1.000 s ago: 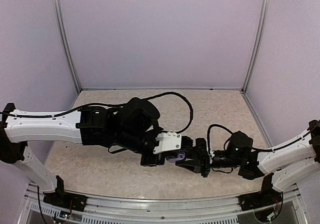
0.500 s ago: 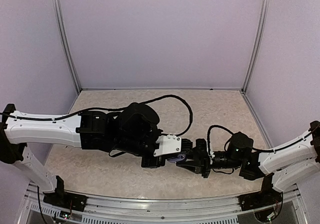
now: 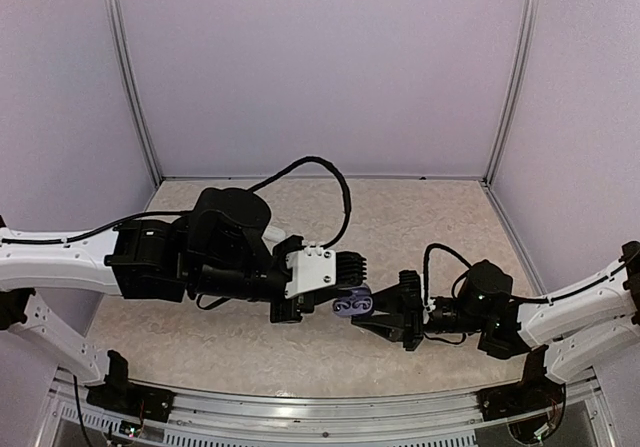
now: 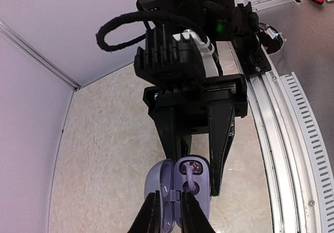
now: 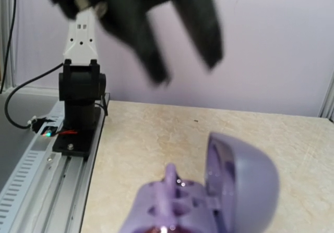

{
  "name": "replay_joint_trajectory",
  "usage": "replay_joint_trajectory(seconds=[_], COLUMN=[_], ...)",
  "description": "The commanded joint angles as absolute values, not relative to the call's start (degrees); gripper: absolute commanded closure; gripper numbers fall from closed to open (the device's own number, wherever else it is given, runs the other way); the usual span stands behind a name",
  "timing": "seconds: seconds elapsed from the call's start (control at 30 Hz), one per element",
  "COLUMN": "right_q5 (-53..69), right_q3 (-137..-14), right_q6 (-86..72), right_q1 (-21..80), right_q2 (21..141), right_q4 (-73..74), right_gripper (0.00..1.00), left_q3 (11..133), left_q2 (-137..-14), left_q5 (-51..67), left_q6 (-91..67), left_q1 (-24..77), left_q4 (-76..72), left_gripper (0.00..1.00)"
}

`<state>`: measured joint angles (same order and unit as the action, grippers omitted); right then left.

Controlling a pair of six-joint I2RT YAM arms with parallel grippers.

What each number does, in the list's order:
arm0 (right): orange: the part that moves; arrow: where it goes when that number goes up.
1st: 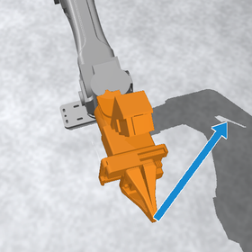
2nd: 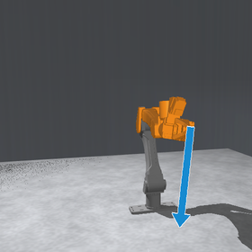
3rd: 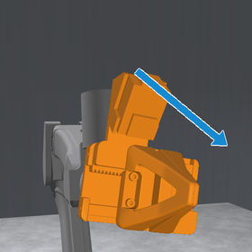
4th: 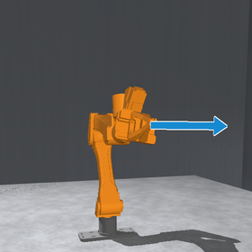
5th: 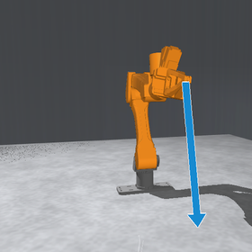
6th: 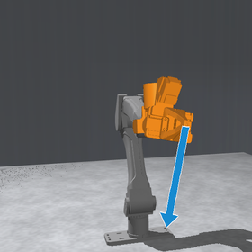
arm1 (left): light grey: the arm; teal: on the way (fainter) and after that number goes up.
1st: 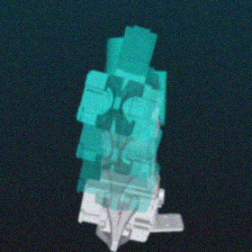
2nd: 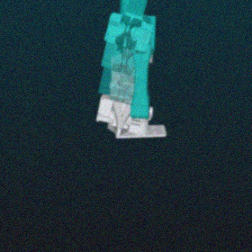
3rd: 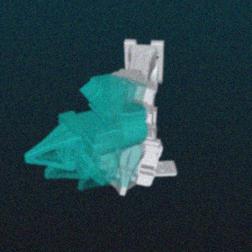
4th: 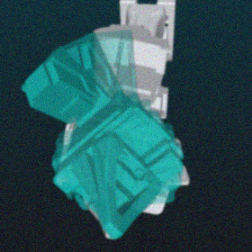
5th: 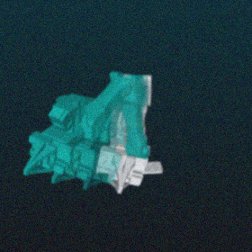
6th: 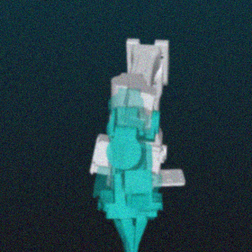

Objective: Insert the wireless bluetooth earbuds into the charging case
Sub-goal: Adjust the right earbud in the right side groove of the charging case.

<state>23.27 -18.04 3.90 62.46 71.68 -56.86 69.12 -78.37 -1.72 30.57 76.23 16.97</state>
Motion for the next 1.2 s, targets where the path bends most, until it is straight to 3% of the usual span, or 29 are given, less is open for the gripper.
replay_joint_trajectory(seconds=[0.0, 0.27, 0.7, 1.0, 1.1, 1.17], right_q5=[23.09, 23.81, 24.32, 24.64, 24.18, 23.85], right_q3=[-19.86, -19.78, -19.56, -19.87, -19.41, -18.98], right_q6=[3.96, 3.74, 3.78, 4.31, 4.01, 3.56], right_q1=[63.02, 63.15, 63.15, 63.46, 63.45, 63.46], right_q2=[71.89, 71.92, 70.62, 68.85, 68.72, 68.79], right_q4=[-58.17, -58.79, -59.24, -58.32, -58.53, -58.90], right_gripper=[1.00, 1.00, 1.00, 1.00, 1.00, 1.00], left_q3=[70.13, 70.31, 69.97, 71.61, 71.47, 70.86], left_q2=[-80.33, -82.50, -84.56, -88.88, -88.58, -87.02], left_q5=[-0.37, -0.65, 2.11, 0.23, 0.15, -1.20], left_q6=[31.04, 30.69, 30.27, 30.76, 30.87, 30.91], left_q1=[77.11, 77.04, 75.27, 76.55, 76.90, 76.82], left_q4=[15.82, 15.23, 17.38, 21.83, 21.26, 19.58], left_gripper=[0.83, 0.83, 0.99, 1.00, 0.94, 0.83])
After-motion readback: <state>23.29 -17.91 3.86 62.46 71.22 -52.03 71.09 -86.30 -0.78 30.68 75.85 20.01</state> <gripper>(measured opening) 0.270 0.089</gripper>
